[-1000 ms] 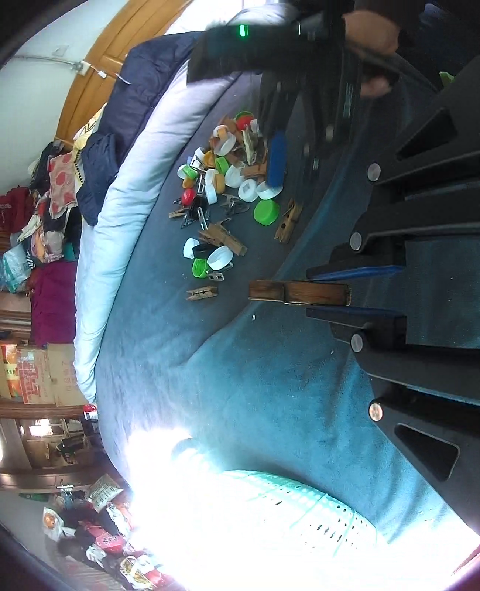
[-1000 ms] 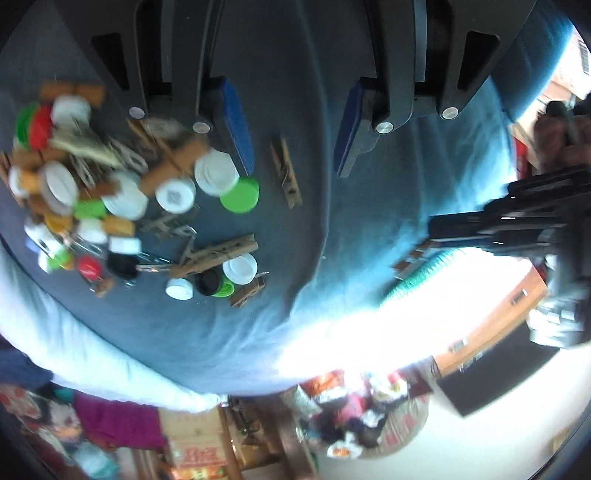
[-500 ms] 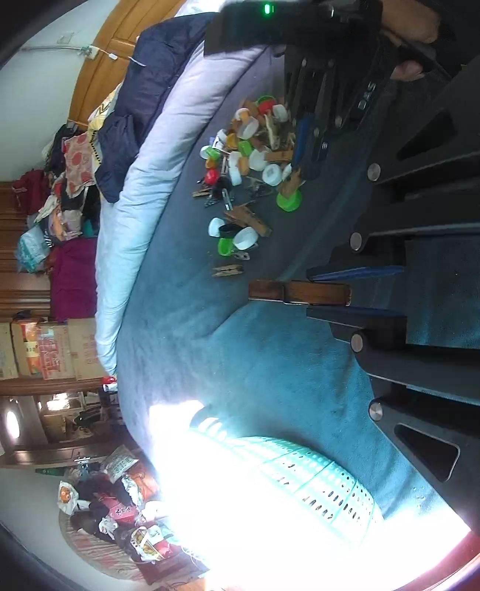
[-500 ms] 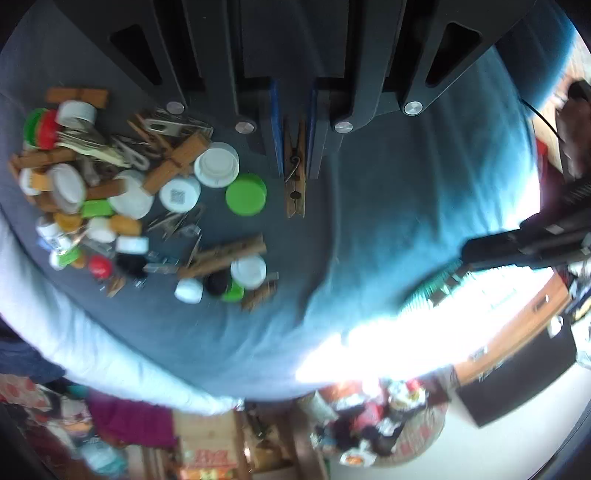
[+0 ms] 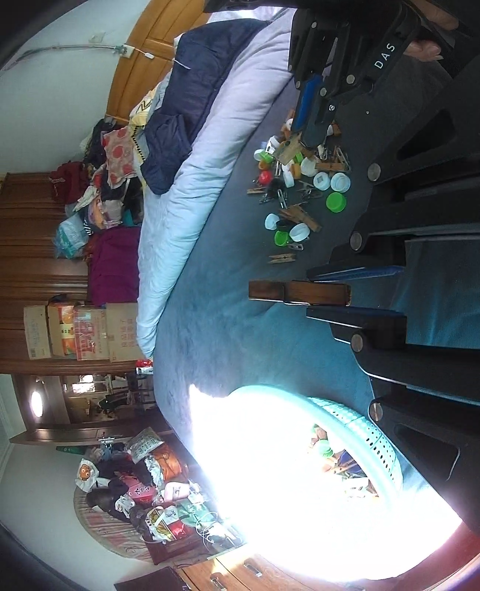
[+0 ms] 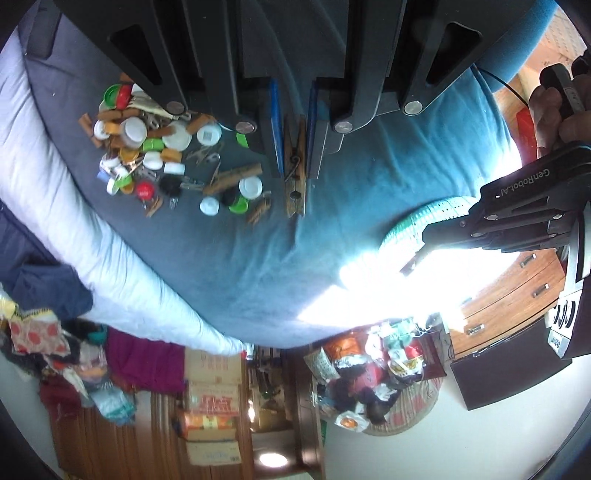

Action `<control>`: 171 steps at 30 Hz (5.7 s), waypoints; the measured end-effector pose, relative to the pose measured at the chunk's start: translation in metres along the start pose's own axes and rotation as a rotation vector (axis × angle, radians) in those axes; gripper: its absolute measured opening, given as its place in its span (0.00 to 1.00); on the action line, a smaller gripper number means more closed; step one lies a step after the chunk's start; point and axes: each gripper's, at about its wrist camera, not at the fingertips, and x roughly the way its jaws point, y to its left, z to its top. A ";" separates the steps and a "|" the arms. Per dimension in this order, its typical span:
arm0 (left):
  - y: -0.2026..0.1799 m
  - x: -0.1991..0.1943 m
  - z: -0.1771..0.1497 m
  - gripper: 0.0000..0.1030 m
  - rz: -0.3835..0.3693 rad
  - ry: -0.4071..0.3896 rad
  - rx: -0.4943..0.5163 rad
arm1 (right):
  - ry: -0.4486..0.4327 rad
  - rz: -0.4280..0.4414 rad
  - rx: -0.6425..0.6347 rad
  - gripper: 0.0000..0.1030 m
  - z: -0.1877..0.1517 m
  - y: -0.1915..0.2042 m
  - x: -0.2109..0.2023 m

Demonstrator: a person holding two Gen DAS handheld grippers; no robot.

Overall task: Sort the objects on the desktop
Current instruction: 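Carry both clothespins over the teal basket and open both tools, then return both open tools over the pile on the bed, then lower the left tool onto a white cap and close it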

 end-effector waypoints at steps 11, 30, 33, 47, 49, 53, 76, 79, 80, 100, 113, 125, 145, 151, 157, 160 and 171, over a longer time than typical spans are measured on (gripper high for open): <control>0.036 -0.033 0.021 0.13 0.035 -0.070 -0.024 | -0.063 0.011 -0.088 0.12 0.046 0.038 -0.022; 0.148 -0.052 0.034 0.13 0.199 -0.092 -0.148 | -0.096 0.113 -0.102 0.12 0.113 0.083 -0.001; 0.171 -0.059 0.040 0.13 0.227 -0.110 -0.171 | -0.103 0.131 -0.102 0.12 0.127 0.089 0.003; 0.253 -0.071 0.082 0.13 0.332 -0.112 -0.153 | -0.107 0.244 -0.157 0.12 0.211 0.141 0.030; 0.262 -0.069 0.085 0.13 0.344 -0.097 -0.150 | -0.101 0.266 -0.163 0.12 0.222 0.148 0.035; 0.279 -0.060 0.092 0.13 0.351 -0.062 -0.139 | -0.071 0.314 -0.156 0.12 0.237 0.160 0.048; 0.314 0.034 0.079 0.13 0.231 0.222 -0.185 | 0.161 0.427 -0.100 0.12 0.239 0.177 0.136; 0.310 0.036 0.081 0.13 0.228 0.223 -0.181 | 0.166 0.432 -0.102 0.12 0.237 0.181 0.141; 0.309 0.037 0.081 0.13 0.228 0.224 -0.177 | 0.167 0.433 -0.101 0.12 0.237 0.182 0.142; 0.270 0.024 0.076 0.47 0.175 0.183 -0.148 | -0.009 0.471 -0.019 0.58 0.195 0.148 0.087; 0.036 0.142 0.027 0.57 -0.201 0.313 0.043 | 0.202 0.124 0.273 0.77 -0.103 -0.049 0.015; -0.048 0.265 0.033 0.57 -0.172 0.367 0.049 | 0.192 0.096 0.455 0.75 -0.171 -0.115 0.008; 0.056 0.161 -0.018 0.71 0.080 0.141 -0.098 | 0.124 0.128 0.457 0.89 -0.174 -0.117 0.016; 0.058 0.173 -0.019 0.71 0.205 0.127 -0.033 | 0.125 0.131 0.427 1.00 -0.173 -0.111 0.021; 0.016 0.218 -0.018 0.71 0.459 0.241 0.250 | 0.129 0.130 0.415 1.00 -0.173 -0.110 0.023; -0.002 0.222 -0.011 0.71 0.507 0.188 0.344 | 0.126 0.129 0.413 1.00 -0.174 -0.110 0.023; 0.054 0.285 0.058 0.74 0.472 0.238 -0.009 | 0.126 0.119 0.388 1.00 -0.175 -0.109 0.025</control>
